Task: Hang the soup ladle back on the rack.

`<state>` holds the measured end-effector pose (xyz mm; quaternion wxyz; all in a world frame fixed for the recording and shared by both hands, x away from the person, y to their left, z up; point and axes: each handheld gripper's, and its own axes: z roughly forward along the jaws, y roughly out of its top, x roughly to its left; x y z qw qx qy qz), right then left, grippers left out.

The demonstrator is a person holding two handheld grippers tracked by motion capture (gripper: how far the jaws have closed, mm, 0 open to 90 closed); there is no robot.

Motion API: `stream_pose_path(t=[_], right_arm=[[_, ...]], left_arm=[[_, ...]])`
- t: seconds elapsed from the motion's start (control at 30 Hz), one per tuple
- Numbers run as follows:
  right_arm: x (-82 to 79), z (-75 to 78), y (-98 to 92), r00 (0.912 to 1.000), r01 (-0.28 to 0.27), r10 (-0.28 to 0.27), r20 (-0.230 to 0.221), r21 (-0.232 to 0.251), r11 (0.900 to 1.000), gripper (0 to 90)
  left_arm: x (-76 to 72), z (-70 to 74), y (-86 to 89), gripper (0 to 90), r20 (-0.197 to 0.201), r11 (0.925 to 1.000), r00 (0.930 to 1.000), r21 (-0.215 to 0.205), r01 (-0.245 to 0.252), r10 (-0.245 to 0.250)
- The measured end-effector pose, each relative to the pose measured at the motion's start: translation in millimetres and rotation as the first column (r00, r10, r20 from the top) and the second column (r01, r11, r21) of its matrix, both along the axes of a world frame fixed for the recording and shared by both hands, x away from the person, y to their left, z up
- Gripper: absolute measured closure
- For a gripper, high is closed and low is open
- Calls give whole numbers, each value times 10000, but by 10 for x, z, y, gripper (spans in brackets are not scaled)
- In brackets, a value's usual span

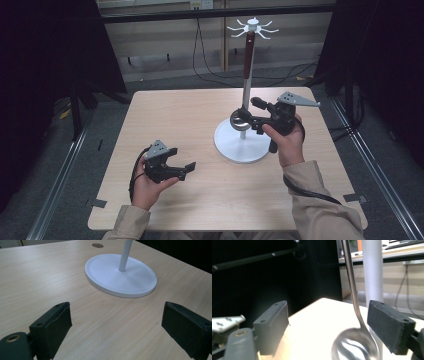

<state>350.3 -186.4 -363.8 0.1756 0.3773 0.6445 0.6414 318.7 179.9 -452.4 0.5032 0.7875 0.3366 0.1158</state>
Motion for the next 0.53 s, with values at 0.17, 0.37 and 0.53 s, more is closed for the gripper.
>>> stream_pose_path(t=[0.17,0.37,0.53], right_arm=[[-79,-46,-54,9997,231,-236,-84,-609,9979,126],[-168,-137,-136,9990,390,-409,-184,-935,9949,100],[-256,-182,-183,9988,456,-474,-115,-1257,9910,93]], left_arm=[[3,-1,-4,86,13,10000,10000,-46,-43,43],[4,6,-10,85,78,10000,10000,-6,-44,44],[5,8,-28,86,109,10000,9999,-5,-43,43]])
